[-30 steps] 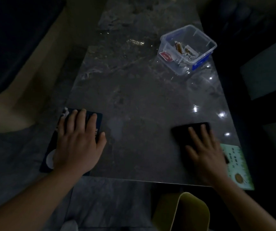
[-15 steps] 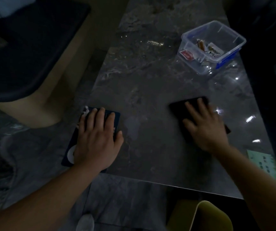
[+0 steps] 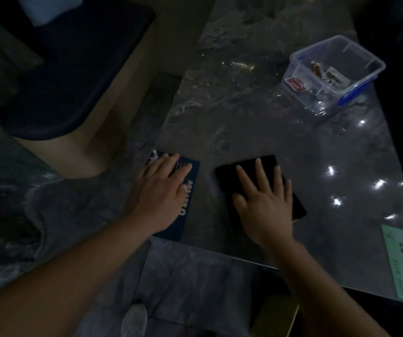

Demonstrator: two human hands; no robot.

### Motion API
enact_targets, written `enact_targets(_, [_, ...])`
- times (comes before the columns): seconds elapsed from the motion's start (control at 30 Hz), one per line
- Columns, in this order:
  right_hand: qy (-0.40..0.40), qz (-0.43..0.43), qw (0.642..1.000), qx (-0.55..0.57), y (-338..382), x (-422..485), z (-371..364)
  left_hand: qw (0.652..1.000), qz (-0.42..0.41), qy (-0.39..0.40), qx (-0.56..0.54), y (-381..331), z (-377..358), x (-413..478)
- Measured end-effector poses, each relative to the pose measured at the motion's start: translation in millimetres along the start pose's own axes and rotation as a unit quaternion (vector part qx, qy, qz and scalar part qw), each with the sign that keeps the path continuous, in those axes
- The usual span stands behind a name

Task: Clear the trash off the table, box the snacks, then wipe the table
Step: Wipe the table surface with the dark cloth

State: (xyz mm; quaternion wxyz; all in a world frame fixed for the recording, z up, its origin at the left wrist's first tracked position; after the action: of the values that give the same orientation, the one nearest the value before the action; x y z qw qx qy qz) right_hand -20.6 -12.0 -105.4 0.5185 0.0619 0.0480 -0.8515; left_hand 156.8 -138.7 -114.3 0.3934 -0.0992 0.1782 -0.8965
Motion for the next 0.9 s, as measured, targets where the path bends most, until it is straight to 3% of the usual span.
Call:
enact_targets(0.17, [-0.021,0.145,0.989,-0.02,30.2,-63.3,-18.1,0.998,-0.042,0.006,0.054,0.5,-5.5,-8.7])
enact_targets(0.2, [-0.035,0.137,0.989,-0.038,14.6,-53.5,-17.4,0.998,-0.041,0.005,0.052,-0.5,-5.1,-8.6])
enact_targets(0.27, [-0.025,0.032,0.999,-0.017,-17.3,-14.1,-6.7,0.998,-0.042,0.001,0.046,-2.3,-2.0,-8.8])
enact_targets(0.33, [0.012,-0.055,0.998,0.015,-15.7,4.7,-3.5,0.999,-0.039,0.003,0.034,-2.5,1.2,-9.7])
enact_targets(0.37, [0.004,-0.054,0.998,0.017,-1.6,-0.8,-6.3,0.999,-0.033,0.002,0.029,-2.7,2.5,-10.9])
enact_targets(0.47, [-0.028,0.093,0.995,-0.008,47.4,-45.9,-16.6,1.0,-0.022,-0.006,0.021,-1.4,5.6,-12.1])
enact_targets(0.53, [-0.025,0.13,0.991,-0.024,35.8,-27.8,-14.8,1.0,-0.021,-0.007,0.016,0.5,4.1,-11.4])
enact_targets(0.63, [-0.017,-0.036,0.998,0.042,-2.7,66.4,9.6,1.0,-0.023,-0.011,0.015,-0.1,2.1,-11.4])
enact_targets(0.7, [-0.006,-0.074,0.996,0.054,6.9,85.1,8.8,1.0,-0.024,-0.011,0.018,-0.8,4.1,-11.7])
enact_targets(0.8, [-0.063,0.079,0.995,-0.01,43.7,21.9,-6.8,1.0,-0.027,-0.006,0.015,-1.3,6.9,-12.5])
enact_targets(0.9, [-0.048,0.176,0.982,-0.053,18.4,2.4,-14.2,0.999,-0.021,0.004,0.028,-1.5,3.5,-13.0])
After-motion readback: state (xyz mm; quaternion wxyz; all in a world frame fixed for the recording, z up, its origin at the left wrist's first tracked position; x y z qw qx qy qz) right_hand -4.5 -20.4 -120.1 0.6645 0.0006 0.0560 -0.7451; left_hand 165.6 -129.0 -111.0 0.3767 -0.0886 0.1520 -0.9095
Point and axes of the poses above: each hand's wrist, its own x-axis towards the middle knuckle, its own z-axis out of the back of the hand, y = z × x, the point moved 6 cm from there along x, towards the middle knuckle, and after that the axes turned 7 degrees about -x, right-handed, at the moved point
